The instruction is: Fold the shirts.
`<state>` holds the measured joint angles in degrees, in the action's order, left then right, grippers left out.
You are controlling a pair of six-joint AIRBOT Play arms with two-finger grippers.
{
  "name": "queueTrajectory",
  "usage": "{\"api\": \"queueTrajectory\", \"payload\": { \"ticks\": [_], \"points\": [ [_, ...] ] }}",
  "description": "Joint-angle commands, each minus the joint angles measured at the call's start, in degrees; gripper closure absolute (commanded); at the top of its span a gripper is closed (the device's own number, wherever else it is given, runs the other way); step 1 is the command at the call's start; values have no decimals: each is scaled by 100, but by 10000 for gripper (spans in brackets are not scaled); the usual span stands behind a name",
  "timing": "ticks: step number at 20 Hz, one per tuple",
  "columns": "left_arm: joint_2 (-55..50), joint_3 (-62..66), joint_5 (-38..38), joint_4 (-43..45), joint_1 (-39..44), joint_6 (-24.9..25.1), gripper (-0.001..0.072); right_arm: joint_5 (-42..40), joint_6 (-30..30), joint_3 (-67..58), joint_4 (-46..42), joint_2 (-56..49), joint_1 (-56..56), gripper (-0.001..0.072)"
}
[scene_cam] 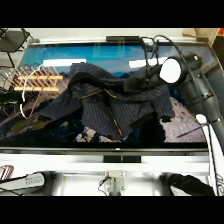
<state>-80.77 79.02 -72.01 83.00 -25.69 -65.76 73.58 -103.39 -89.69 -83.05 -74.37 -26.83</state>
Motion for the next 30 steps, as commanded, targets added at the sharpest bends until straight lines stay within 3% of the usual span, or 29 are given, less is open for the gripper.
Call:
{"api": "queueTrajectory", "payload": {
  "ticks": [1,10,11,18,22,24,27,30],
  "points": [
    [-549,-39,175,-186,-254,382,33,46,-50,2,17,-4,-7,618],
    [-1198,-22,549,-140,-243,778,45,103,-50,2,4,-4,-7,618],
    [-1261,-24,562,-138,-249,822,118,103,-50,2,7,-4,-7,618],
    [-1674,-22,575,-142,-236,1132,214,103,-57,2,7,-4,-7,618],
    [-1718,-24,557,-142,-236,1283,374,96,-55,2,2,-4,-7,618],
    [-1729,-22,546,-142,-234,1381,392,94,-55,2,2,-4,-7,618],
    [-1729,-22,525,-140,-188,1530,555,74,-55,2,-39,-4,-7,618],
    [-1727,31,457,-142,-125,1668,645,76,-74,2,-146,-4,-7,618]
  ]
}}
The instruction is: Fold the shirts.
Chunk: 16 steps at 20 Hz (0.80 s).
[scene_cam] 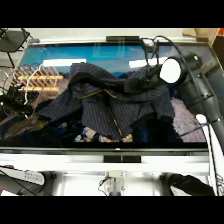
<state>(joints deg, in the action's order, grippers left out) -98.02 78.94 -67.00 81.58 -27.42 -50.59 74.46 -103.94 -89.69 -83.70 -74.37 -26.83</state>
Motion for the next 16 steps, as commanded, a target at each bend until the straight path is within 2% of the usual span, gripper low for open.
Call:
{"api": "queueTrajectory", "payload": {
  "ticks": [1,7,12,14,16],
  "points": [
    [0,90,-52,0,72,149,645,-13,-35,2,-83,-4,-7,618],
    [249,645,-114,-2,103,-229,647,-9,-39,2,-74,-4,-7,618],
    [841,1005,-24,-221,107,-822,648,7,-44,-4,-151,33,0,618],
    [1237,1008,-33,-695,109,-1110,648,57,-125,-79,-302,68,0,618],
    [1729,1008,-122,-1552,278,-1123,649,116,-216,-245,-625,79,0,619]
  ]
}}
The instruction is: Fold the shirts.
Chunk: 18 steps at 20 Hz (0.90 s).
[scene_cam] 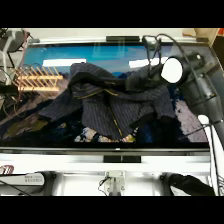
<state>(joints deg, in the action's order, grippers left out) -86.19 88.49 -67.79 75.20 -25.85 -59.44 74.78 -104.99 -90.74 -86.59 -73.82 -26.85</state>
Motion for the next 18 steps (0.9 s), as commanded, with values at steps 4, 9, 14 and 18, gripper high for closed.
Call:
{"api": "queueTrajectory", "payload": {
  "ticks": [4,9,14,18],
  "points": [
    [1720,52,-564,-1113,1519,-229,649,195,-289,-369,-651,24,208,619],
    [3082,-588,-2031,533,3895,-520,649,452,114,-369,-634,24,693,618],
    [3897,-1956,-2575,2120,4920,-463,650,479,485,-372,-695,24,750,618],
    [3921,-2124,-2149,2074,5176,-153,650,472,850,-372,-824,24,745,619]
  ]
}}
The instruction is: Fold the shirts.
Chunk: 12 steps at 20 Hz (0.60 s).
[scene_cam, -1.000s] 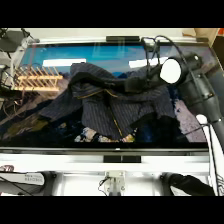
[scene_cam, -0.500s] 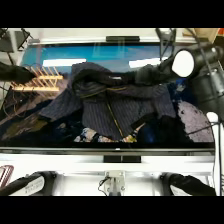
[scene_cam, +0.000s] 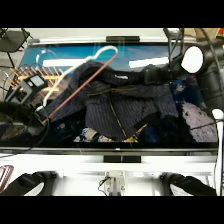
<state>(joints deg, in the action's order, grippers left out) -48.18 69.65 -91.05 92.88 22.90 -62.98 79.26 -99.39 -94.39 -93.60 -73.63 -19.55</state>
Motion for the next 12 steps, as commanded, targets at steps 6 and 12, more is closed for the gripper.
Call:
{"api": "queueTrajectory", "payload": {
  "ticks": [6,12],
  "points": [
    [-107,-627,879,90,459,330,650,-282,472,-284,-299,4,15,618],
    [11,-634,879,50,570,466,651,-271,455,-317,-387,4,15,619]
  ]
}}
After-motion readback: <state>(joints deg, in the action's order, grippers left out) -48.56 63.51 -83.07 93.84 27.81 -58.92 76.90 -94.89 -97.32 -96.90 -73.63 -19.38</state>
